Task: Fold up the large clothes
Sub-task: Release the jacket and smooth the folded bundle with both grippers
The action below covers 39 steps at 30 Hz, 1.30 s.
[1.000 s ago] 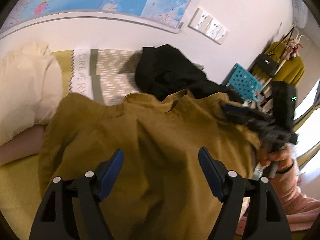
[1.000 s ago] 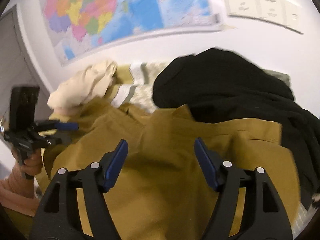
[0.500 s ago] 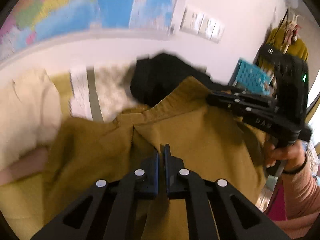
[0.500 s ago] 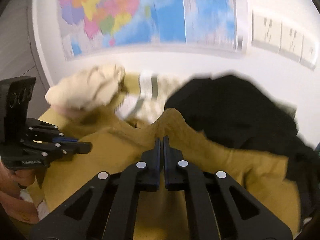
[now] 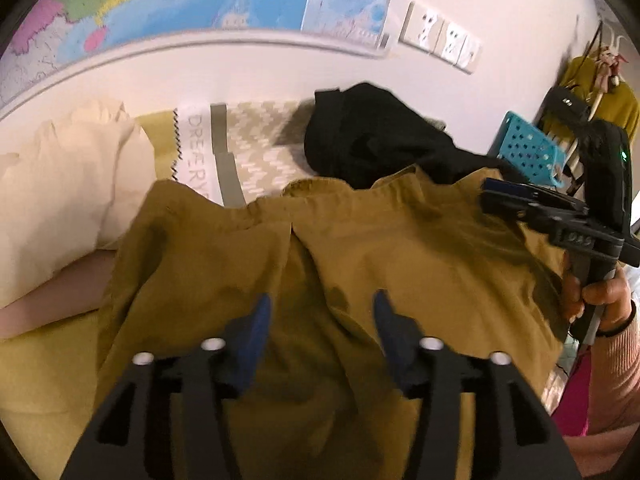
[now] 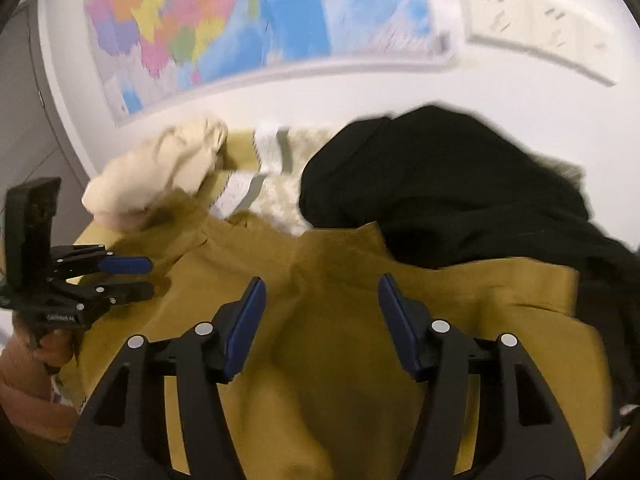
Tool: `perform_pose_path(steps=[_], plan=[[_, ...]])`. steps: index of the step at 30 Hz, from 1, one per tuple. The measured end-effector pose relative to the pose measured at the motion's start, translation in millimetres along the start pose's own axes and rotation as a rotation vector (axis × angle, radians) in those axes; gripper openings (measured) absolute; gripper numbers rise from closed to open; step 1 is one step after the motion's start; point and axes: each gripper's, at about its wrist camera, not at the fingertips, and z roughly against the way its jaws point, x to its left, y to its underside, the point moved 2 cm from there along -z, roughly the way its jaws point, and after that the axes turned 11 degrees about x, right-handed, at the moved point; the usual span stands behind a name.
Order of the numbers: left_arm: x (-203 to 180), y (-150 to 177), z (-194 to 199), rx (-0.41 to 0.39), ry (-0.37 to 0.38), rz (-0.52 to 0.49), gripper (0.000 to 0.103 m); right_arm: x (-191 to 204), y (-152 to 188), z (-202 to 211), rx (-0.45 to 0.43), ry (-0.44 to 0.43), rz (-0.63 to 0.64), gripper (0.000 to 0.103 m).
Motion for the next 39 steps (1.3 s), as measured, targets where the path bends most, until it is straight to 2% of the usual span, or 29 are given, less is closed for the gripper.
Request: perform_pose_path(steps=[2,4,7,9,12,14,17,20,24,26,28,32,35,39], plan=[[1.1,6.4,3.9,-0.007,-0.045,-0.021,0.058,-12.0,9.7,19.9,-0.018,0.024,-0.020,0.058],[1.3,8.0,0.5,0.009,-0.056,-0.024,0.058,-30.0,20.8,29.6,-0.006,0.048,-0.048,0.058],[16.9,13.4,-16.2,0.067,-0.041,0.033,0.058,-60.6,31.0,16.1,0.040,0.082,-0.108,0.056],[23.3,16.5,-16.5,0.058,-0.013,0.048,0.058,-76.8,38.1,2.7,0.062,0.083,-0.158,0.046],[26.9,17.3,-15.1,0.054,-0.023,0.062,0.060,-94.2,41.7,-17.1,0.086,0.057,-0.221,0.045],[25.9,20.3,-9.9,0.045,-0.042,0.054,0.061,-92.9,40.1,-14.0,0.078,0.055,-0.215,0.045],[24.1,26.4,1.2,0.032,-0.042,0.049,0.063,-85.5,40.8,13.3,0.014,0.060,-0.197,0.057],[25.8,35.2,14.7,0.009,-0.043,0.045,0.068,-81.0,52.5,43.7,-0.028,0.036,-0.193,0.062],[31.3,54.6,30.7,-0.021,-0.044,0.058,0.068,-72.8,77.0,65.2,-0.020,0.015,-0.173,0.063],[31.4,63.3,35.5,-0.033,-0.050,0.055,0.068,-72.5,88.9,65.8,-0.005,-0.021,-0.179,0.063],[31.2,71.2,35.6,-0.039,-0.073,0.043,0.068,-76.9,99.5,57.2,0.028,-0.010,-0.184,0.063],[29.4,74.7,23.2,-0.009,-0.139,0.033,0.068,-99.3,111.9,35.5,0.058,-0.019,-0.272,0.047],[25.8,72.7,25.1,-0.006,-0.172,0.032,0.068,-104.4,111.9,38.1,0.042,-0.050,-0.327,0.048],[19.6,75.4,32.3,-0.011,-0.218,0.016,0.069,-87.8,110.7,58.2,0.001,-0.025,-0.296,0.062]])
